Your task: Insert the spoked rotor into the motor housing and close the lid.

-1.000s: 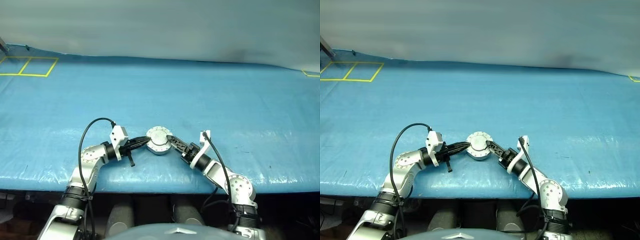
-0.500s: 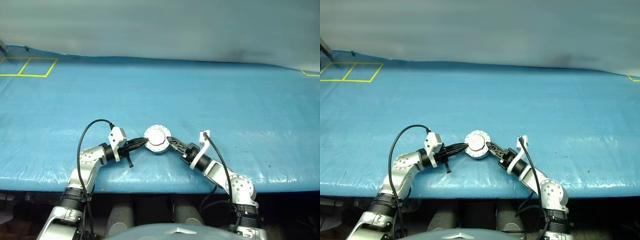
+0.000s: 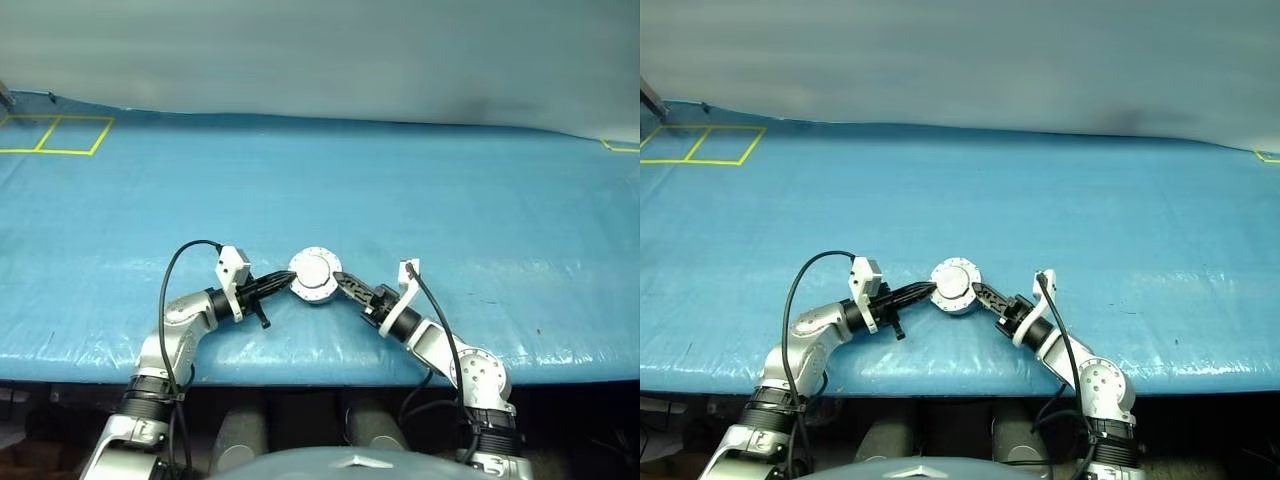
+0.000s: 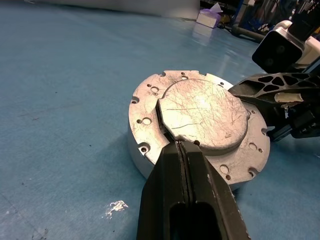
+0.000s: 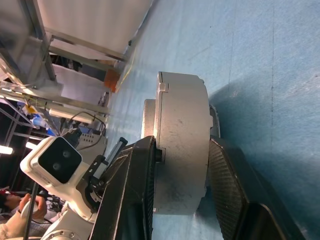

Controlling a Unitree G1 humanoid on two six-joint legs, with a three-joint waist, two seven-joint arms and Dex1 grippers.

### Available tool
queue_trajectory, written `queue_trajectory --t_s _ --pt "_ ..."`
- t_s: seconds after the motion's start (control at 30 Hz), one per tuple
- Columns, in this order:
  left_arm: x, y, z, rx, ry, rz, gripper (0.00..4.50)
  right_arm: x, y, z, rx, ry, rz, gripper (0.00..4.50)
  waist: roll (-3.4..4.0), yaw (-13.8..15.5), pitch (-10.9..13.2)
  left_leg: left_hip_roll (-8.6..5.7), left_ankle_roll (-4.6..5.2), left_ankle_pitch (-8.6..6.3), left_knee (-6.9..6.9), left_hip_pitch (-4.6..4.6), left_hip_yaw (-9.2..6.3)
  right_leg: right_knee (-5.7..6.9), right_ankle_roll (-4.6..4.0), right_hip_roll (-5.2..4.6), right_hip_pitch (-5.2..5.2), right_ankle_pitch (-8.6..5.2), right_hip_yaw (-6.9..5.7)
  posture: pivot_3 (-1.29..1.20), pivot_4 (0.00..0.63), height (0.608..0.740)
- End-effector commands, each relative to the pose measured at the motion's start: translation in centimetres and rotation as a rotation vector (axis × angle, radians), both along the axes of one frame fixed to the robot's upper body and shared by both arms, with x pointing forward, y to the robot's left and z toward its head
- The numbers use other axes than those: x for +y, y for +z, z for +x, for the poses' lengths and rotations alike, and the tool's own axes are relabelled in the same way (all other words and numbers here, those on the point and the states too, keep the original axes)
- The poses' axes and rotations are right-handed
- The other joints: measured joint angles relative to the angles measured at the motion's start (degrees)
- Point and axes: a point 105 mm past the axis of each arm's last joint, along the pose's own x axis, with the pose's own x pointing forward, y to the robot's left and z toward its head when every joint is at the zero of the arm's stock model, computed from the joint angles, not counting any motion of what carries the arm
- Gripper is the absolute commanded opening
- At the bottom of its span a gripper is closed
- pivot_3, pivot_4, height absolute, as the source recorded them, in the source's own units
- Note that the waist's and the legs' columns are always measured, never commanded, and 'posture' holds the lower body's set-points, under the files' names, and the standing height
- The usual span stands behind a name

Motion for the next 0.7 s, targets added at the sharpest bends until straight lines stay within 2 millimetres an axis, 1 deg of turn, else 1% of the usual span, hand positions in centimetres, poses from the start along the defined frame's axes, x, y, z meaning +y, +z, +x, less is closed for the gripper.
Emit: queue_trajectory --t_s 0.03,0.07,0.1,0.13,0.2,0.33,0.37,0.47,0.6,0.7 --pt "0.0 2.0 0.1 -0.036 0.008 -0.106 0.37 -0.3 2.5 1.0 -0.088 -0.039 0.021 1.21 0.02 -0.02 0.03 0.0 0.0 0.0 -0.01 -0.04 0.0 0.0 0.0 0.0 -0.05 0.0 0.0 0.0 0.15 0.74" --pt "0.1 2.2 0.2 -0.037 0.016 -0.123 0.58 -0.3 2.7 1.0 -0.095 -0.044 0.022 1.21 0.01 0.02 0.04 0.0 0.0 0.0 -0.01 -0.09 0.0 -0.01 0.0 0.0 -0.09 0.0 -0.01 0.0 0.15 0.74" --pt "0.1 2.4 0.2 -0.035 0.022 -0.139 0.89 -0.3 2.9 1.1 -0.1 -0.047 0.023 1.21 0.0 0.09 0.04 0.0 0.0 0.0 -0.01 -0.15 -0.01 -0.01 0.0 0.0 -0.14 0.0 -0.01 0.0 0.15 0.74" --pt "0.2 2.6 0.3 -0.034 0.033 -0.163 1.26 -0.4 3.2 1.2 -0.109 -0.055 0.024 1.21 0.01 0.1 0.04 -0.02 0.0 0.0 -0.02 -0.18 -0.04 -0.03 0.01 0.0 -0.14 0.0 -0.03 0.0 0.15 0.74" --pt "0.3 2.9 0.4 -0.03 0.044 -0.191 1.86 -0.5 3.7 1.4 -0.127 -0.065 0.019 1.21 0.01 0.11 0.05 -0.03 0.0 0.0 -0.05 -0.22 -0.04 -0.04 0.01 0.0 -0.17 0.01 -0.02 0.0 0.15 0.74" --pt "0.3 3.0 0.4 -0.016 0.055 -0.231 3.18 -0.9 4.1 1.8 -0.142 -0.091 0.014 1.21 0.02 0.05 0.07 -0.04 0.0 0.0 -0.06 -0.29 -0.05 -0.05 0.08 0.01 -0.22 0.05 -0.02 0.0 0.15 0.74" --pt "0.3 3.0 0.4 -0.007 0.058 -0.247 3.61 -1.1 4.3 2.0 -0.145 -0.101 0.016 1.21 0.02 0.04 0.08 -0.03 0.0 0.0 -0.05 -0.3 -0.05 -0.06 0.09 0.02 -0.23 0.05 -0.01 0.0 0.15 0.74" --pt "0.2 3.2 0.2 0.045 0.054 -0.311 4.46 -1.4 4.7 2.4 -0.153 -0.125 0.023 1.21 0.04 -0.01 0.1 -0.02 0.0 0.0 -0.05 -0.3 -0.05 -0.05 0.09 0.04 -0.25 0.05 -0.01 0.0 0.15 0.74" --pt "-0.2 3.6 -0.4 0.16 0.007 -0.439 4.46 -1.6 5.5 2.6 -0.172 -0.136 0.04 1.21 0.06 -0.08 0.12 -0.01 0.0 0.0 -0.06 -0.33 -0.07 -0.05 0.15 0.06 -0.27 0.08 -0.02 0.0 0.15 0.74" --pt "-0.5 4.1 -0.7 0.237 -0.016 -0.533 4.46 -1.6 6.6 2.7 -0.201 -0.14 0.066 1.21 0.09 -0.13 0.13 -0.01 0.0 0.0 -0.06 -0.37 -0.09 -0.04 0.18 0.07 -0.3 0.1 -0.03 0.0 0.15 0.74"
